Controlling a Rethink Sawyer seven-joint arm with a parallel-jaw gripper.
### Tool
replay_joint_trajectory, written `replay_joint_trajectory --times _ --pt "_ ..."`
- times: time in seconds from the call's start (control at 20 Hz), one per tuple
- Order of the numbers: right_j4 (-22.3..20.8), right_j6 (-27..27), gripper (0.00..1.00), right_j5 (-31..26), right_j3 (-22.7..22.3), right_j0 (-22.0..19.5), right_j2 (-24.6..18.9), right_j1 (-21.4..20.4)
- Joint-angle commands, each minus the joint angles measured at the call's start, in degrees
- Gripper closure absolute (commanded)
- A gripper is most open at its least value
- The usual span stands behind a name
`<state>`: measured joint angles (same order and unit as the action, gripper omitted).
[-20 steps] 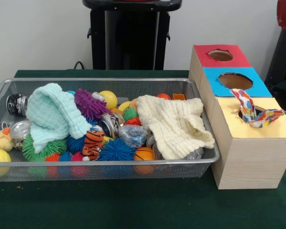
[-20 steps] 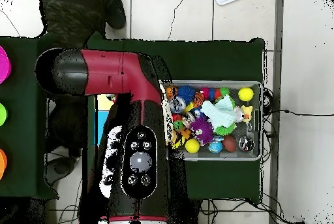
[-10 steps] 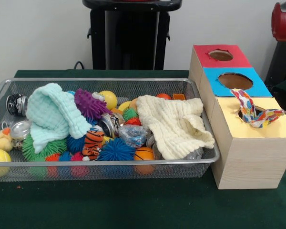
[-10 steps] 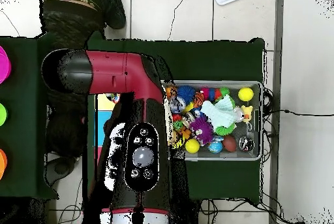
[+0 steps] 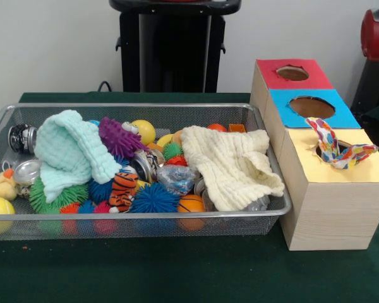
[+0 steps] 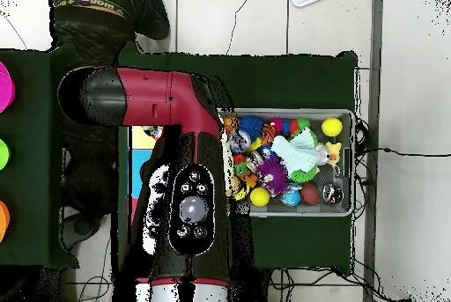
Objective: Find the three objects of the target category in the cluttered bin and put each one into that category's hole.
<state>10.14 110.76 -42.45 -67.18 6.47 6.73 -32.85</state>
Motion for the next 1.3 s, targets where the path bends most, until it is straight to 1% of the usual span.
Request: replay_joint_trajectory --times 0.05,0.3,0.7,1.0,1.3 --pt "-1.1 6.6 1.00 3.5 -5.2 -2.5 -2.8 3.0" --pt "-1.9 5.6 1.00 4.2 -5.5 -2.7 -2.6 3.3" --pt "-3.0 2.8 1.00 7.4 -7.4 -4.7 -4.2 3.7" --pt "-3.3 2.9 1.00 9.5 -8.6 -5.1 -4.7 3.8" --pt "-3.7 4.2 1.00 10.6 -8.7 -4.7 -3.9 4.5"
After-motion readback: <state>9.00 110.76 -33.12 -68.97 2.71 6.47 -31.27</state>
